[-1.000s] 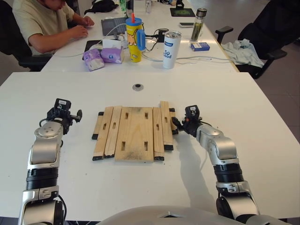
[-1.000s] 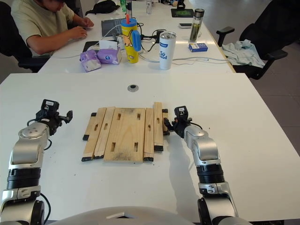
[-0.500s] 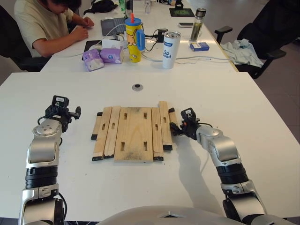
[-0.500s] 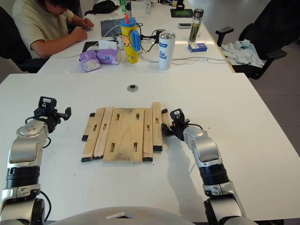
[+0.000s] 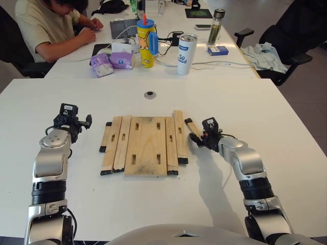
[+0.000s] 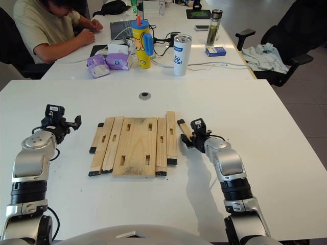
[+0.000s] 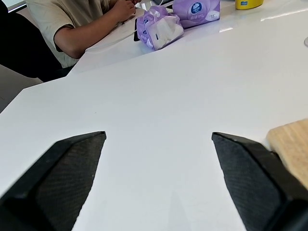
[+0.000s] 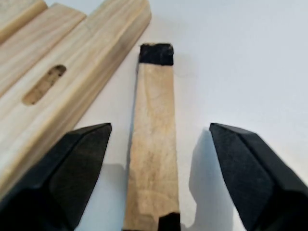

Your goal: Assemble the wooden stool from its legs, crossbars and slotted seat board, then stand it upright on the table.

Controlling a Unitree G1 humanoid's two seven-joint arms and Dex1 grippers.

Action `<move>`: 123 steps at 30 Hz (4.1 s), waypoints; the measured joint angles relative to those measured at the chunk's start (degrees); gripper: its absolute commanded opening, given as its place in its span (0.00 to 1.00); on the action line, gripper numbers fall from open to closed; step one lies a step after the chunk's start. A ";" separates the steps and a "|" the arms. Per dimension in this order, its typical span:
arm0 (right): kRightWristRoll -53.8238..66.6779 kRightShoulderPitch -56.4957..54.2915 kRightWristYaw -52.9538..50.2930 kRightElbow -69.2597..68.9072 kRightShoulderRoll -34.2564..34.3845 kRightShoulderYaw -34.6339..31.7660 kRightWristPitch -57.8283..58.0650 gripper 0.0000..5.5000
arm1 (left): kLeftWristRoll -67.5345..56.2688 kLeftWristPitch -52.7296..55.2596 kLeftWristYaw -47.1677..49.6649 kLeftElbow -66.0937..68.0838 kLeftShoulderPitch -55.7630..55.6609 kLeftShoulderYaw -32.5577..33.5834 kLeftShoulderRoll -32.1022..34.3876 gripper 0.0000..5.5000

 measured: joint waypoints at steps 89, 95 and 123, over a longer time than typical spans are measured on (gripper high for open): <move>7.78 3.84 3.46 -7.30 6.30 -4.73 -26.93 0.51 | -38.33 0.60 16.81 -26.63 12.98 7.11 -22.72 0.08; 7.78 4.76 2.99 -8.81 6.40 -4.62 -25.97 0.51 | -37.73 1.37 17.25 -27.98 15.94 6.05 -22.29 0.08; 7.82 5.93 2.50 -10.32 7.61 -3.50 -24.76 0.51 | -29.92 -0.82 13.58 -22.03 13.98 3.82 -18.19 0.08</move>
